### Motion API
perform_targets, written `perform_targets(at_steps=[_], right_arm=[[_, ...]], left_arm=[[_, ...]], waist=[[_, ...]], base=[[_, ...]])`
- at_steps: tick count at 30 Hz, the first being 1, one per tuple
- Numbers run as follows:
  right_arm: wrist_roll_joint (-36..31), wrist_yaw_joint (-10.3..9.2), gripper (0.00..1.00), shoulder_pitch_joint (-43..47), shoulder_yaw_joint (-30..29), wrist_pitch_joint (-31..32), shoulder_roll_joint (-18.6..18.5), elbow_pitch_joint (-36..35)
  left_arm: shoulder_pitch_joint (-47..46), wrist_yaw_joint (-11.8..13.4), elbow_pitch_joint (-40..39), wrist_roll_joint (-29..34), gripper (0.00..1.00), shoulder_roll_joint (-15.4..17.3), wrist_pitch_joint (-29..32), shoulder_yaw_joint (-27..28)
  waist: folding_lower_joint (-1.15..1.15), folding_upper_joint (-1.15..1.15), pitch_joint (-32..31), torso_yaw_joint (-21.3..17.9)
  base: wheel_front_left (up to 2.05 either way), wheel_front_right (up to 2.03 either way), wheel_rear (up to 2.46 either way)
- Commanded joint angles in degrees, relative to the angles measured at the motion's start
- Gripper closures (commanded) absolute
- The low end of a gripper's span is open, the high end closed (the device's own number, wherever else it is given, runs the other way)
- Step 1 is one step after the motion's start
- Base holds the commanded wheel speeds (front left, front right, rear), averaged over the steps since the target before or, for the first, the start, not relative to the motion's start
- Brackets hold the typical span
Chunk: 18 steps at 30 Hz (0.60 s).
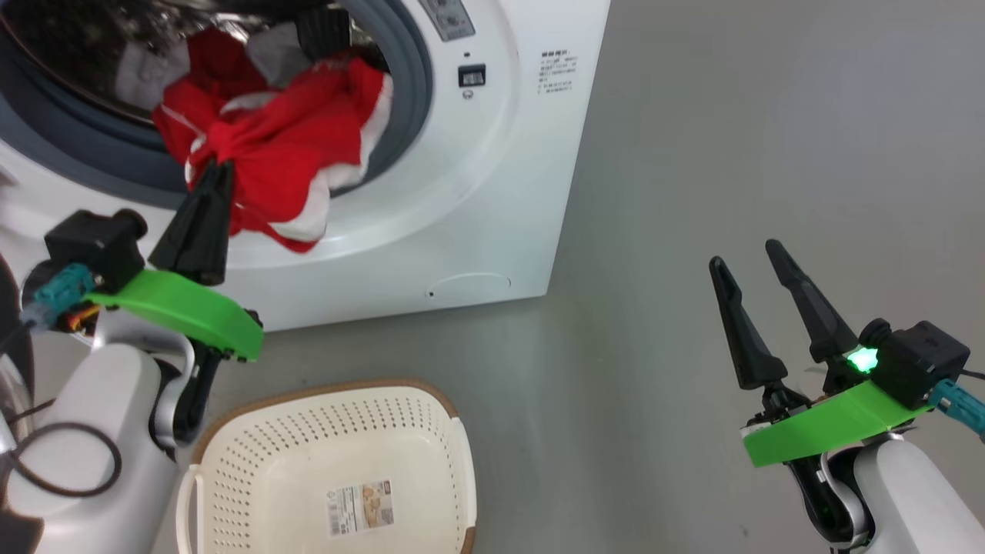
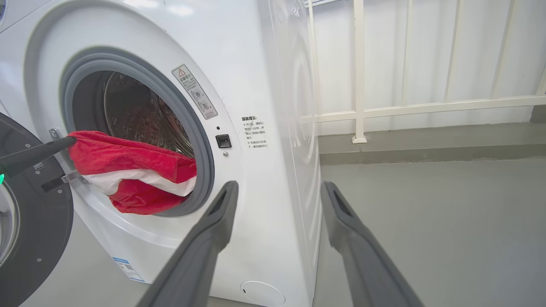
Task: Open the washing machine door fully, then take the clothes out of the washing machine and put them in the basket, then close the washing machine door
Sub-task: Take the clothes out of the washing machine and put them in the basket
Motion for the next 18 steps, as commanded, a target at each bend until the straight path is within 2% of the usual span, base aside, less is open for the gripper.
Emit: perform_targets(at_steps=[1, 9, 12, 18], right_arm=[[0.7, -0.04, 0.00, 0.5, 0.9, -0.3, -0.3, -1.2], [1.3, -0.04, 0.00, 1.9, 1.3, -0.3, -0.4, -0.5], [1.5, -0.04, 0.00, 2.8, 1.4, -0.3, -0.5, -0.4], [2.3, -0.04, 0.00, 2.7, 2.0, -0.3, -1.1, 0.1]], left_arm=[[0.1, 0.6, -2.5, 0.3, 1.00, 2.8, -0.1, 1.8], [5.1, 4.6, -20.1, 0.0, 1.00, 7.1, 6.8, 2.6], [9.1, 7.3, -28.2, -0.7, 1.00, 9.3, 10.3, 3.6], [17.0, 11.3, -34.8, -2.2, 1.00, 10.6, 12.9, 5.2]], waist=[[0.00, 0.00, -2.3, 0.7], [0.00, 0.00, -6.3, 2.1], [0.00, 0.00, -7.5, 2.8], [0.00, 0.00, -8.4, 2.7]], base=[[0.00, 0.00, 0.00], [0.00, 0.00, 0.00], [0.00, 0.00, 0.00], [0.00, 0.00, 0.00]])
